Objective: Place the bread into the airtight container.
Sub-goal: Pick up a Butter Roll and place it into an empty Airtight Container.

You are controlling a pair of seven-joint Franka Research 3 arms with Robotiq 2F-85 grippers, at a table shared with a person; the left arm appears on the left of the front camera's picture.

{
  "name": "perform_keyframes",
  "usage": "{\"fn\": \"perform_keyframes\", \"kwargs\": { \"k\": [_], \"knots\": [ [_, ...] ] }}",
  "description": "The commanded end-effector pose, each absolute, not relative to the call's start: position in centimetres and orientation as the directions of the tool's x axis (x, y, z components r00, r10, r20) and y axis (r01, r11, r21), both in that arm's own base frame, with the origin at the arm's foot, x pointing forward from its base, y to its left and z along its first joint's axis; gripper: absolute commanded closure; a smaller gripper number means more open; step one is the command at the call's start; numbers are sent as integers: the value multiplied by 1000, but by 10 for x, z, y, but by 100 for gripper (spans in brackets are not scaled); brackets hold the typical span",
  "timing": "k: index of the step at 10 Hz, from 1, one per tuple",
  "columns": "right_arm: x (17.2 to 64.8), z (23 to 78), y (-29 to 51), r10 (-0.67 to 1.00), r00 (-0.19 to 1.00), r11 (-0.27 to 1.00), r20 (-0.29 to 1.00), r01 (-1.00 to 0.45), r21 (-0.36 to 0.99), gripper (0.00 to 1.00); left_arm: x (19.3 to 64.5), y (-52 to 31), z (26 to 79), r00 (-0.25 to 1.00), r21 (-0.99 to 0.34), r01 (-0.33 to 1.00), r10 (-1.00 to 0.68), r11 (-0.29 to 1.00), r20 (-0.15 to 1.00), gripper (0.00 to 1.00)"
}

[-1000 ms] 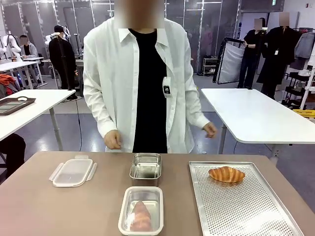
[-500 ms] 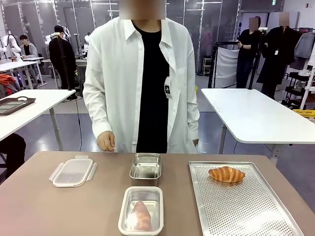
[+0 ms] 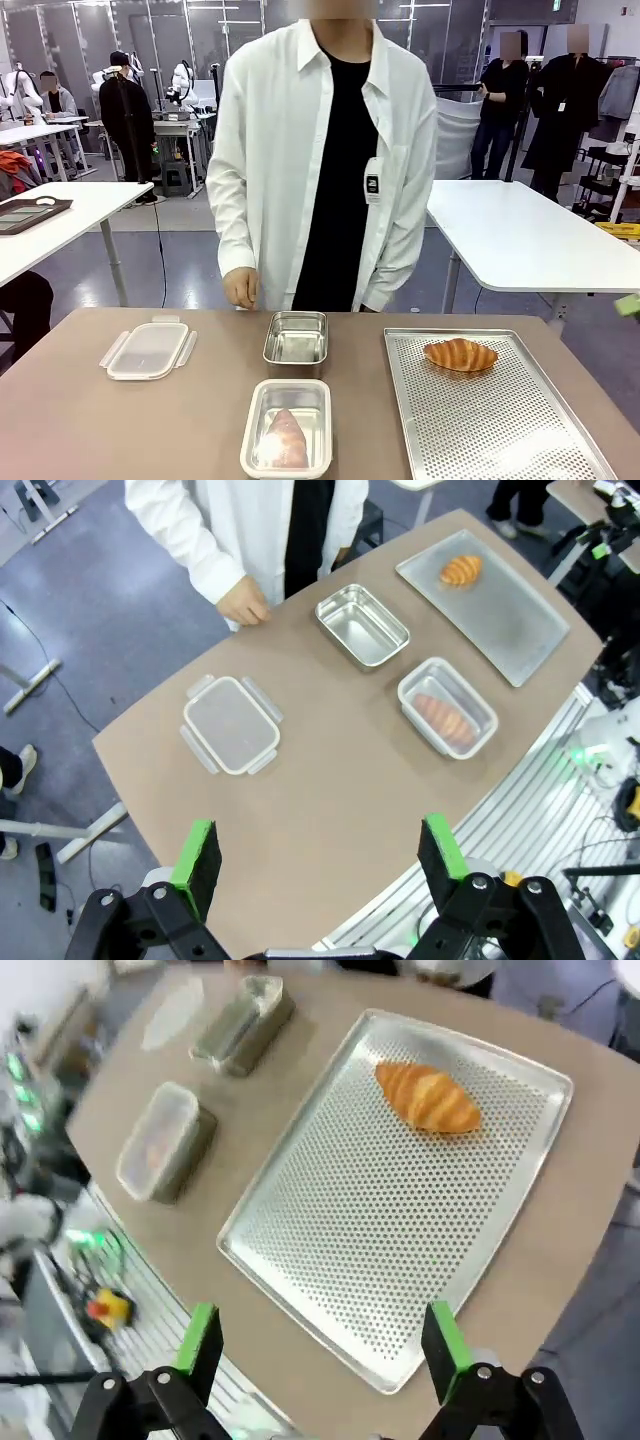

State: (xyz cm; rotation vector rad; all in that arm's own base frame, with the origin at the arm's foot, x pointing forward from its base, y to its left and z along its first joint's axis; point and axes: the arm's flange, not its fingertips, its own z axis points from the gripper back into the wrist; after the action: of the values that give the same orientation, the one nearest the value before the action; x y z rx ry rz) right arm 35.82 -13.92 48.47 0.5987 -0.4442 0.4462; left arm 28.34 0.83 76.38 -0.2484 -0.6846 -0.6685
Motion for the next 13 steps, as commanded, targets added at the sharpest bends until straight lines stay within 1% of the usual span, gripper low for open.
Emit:
{"fn": "perform_keyframes", "kwargs": {
  "k": [1, 4, 5, 6, 7, 8, 9, 13],
  "knots": [
    [376, 462, -87, 408, 787, 780, 462, -564, 272, 0, 283, 9, 764, 569, 13, 653, -502, 757, 652, 0],
    [402, 432, -10, 586, 708, 748, 394, -660, 74, 0, 283, 9, 764, 569, 13, 653, -502, 757, 652, 0],
    [412, 420, 6, 643, 674, 710, 363, -702, 46, 0, 283, 9, 764, 569, 13, 653, -502, 757, 652, 0],
    [423, 413, 14, 647, 683, 727, 340, -687, -2, 0, 283, 9, 764, 569, 13, 653, -502, 757, 652, 0],
    [433, 410, 17, 613, 706, 753, 356, -658, 7, 0, 283, 9, 764, 569, 13, 653, -502, 757, 652, 0],
    [436, 406, 14, 601, 727, 768, 331, -641, 13, 0, 283, 9, 764, 569, 13, 653, -502, 757, 652, 0],
    [418, 411, 21, 656, 662, 706, 362, -708, 15, 0, 283, 9, 764, 569, 13, 653, -502, 757, 652, 0],
    [418, 411, 21, 656, 662, 706, 362, -708, 15, 0, 283, 9, 764, 569, 13, 653, -502, 757, 652, 0]
  ]
}}
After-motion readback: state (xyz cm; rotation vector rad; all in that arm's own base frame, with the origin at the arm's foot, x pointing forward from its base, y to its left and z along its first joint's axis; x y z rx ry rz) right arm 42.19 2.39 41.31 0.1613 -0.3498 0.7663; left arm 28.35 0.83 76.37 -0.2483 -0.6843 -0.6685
